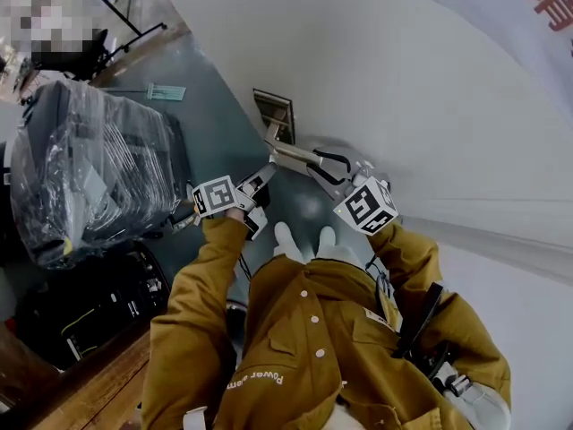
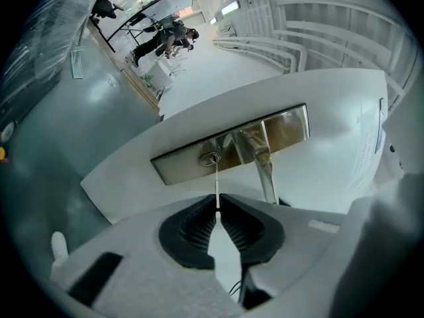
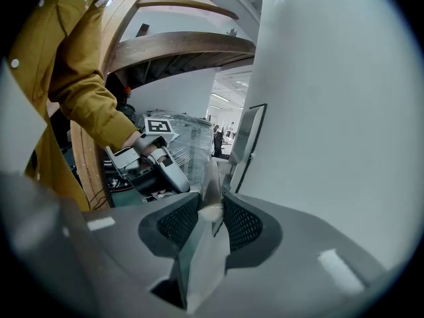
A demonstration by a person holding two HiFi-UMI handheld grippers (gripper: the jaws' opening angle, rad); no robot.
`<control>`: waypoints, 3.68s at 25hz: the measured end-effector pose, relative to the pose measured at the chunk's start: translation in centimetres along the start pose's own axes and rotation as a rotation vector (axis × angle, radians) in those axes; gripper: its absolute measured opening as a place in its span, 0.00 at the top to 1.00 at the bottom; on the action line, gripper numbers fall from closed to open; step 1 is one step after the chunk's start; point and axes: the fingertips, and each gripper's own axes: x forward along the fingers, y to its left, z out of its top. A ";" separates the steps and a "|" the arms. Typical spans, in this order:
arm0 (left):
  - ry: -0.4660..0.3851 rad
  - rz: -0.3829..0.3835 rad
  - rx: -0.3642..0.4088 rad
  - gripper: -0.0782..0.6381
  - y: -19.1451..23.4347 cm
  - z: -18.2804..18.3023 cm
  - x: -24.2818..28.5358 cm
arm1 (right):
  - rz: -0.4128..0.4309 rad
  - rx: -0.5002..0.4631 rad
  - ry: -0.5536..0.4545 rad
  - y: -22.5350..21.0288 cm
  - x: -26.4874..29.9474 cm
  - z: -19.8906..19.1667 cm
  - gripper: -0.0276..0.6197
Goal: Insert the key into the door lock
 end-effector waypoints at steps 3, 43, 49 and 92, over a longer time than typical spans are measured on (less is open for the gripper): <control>0.004 -0.031 -0.038 0.86 -0.3 0.7 0.6 | 0.000 0.003 0.004 0.0 -0.1 0.0 0.77; 0.107 -0.128 -0.140 0.86 0.3 0.3 1.0 | -0.022 0.025 0.055 0.3 -0.2 -0.5 0.77; 0.106 -0.148 -0.161 0.86 0.2 0.5 1.0 | -0.025 0.037 0.049 0.2 -0.1 -0.4 0.77; 0.116 0.042 0.234 0.80 1.1 2.5 0.8 | -0.054 0.114 0.029 0.0 -0.5 0.5 0.72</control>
